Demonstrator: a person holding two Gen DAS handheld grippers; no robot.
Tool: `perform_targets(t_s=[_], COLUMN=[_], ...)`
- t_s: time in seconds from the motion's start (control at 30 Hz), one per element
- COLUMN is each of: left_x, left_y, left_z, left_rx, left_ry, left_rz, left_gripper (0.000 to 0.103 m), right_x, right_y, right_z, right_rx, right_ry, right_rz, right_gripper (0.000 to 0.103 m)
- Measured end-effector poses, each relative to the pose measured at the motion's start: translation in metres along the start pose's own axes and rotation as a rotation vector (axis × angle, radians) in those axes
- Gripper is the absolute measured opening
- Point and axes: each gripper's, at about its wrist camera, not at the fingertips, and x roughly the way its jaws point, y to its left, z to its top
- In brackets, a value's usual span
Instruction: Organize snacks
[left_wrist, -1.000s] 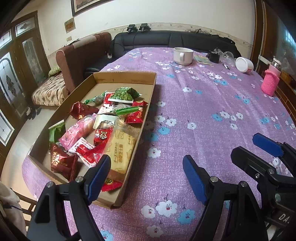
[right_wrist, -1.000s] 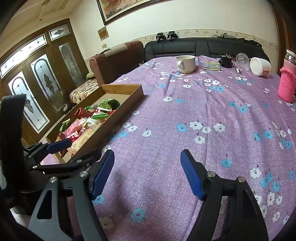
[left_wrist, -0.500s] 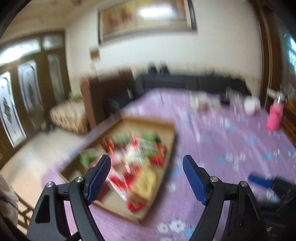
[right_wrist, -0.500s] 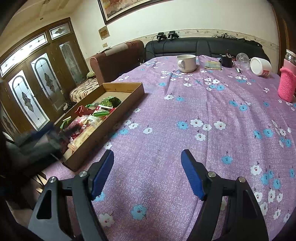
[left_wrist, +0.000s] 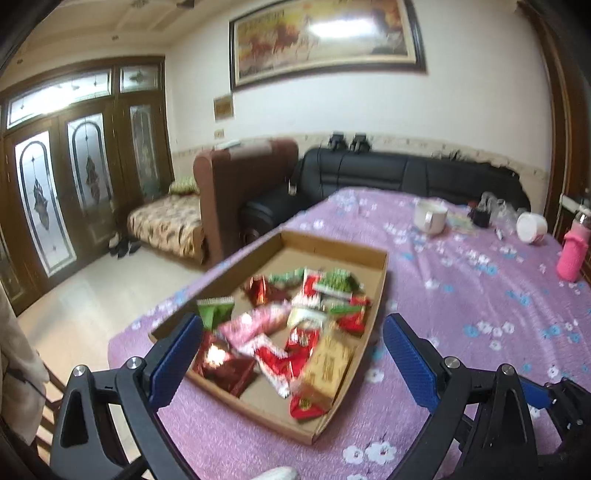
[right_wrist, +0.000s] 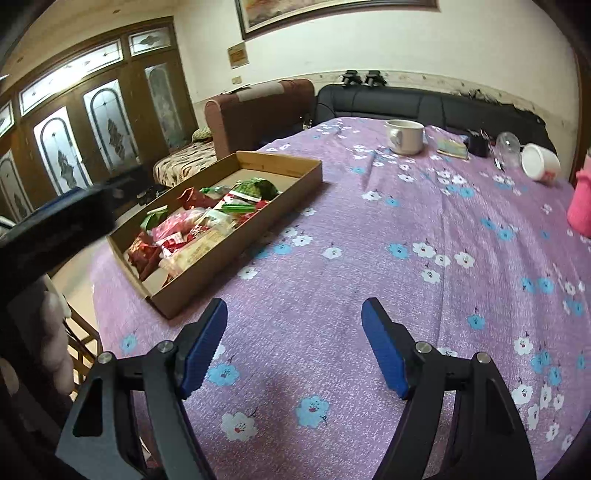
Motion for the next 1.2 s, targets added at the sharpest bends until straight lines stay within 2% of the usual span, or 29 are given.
perform_targets(t_s=[0.1,0.27,1.03,1.2], left_x=[0.007,0.009,0.023,0.022], left_y=[-0.002,0.000,0.009,0.002], left_z=[-0.007,-0.012,-0.016,-0.016], left_rx=[0.008,-0.022,-0.099,-0.060], left_ry=[0.059,0.103,0.149,0.173], left_rz=[0.002,-0.057,-0.155,-0.168], left_gripper=[0.098,0.098,0.100,0.100], right_x=[0.001,0.004,0.016,0.016], right_y=[0.006,0.013,0.026,0.022], right_z=[0.000,-0.002,-0.006,-0.005], right_rx=[-0.023,-0.048,-0.078,-0.057], right_ry=[0.004,0.013,0.062,0.070], right_rz=[0.005,0.009,0.025,0.046], right_gripper=[0.076,0.076,0.077,0.077])
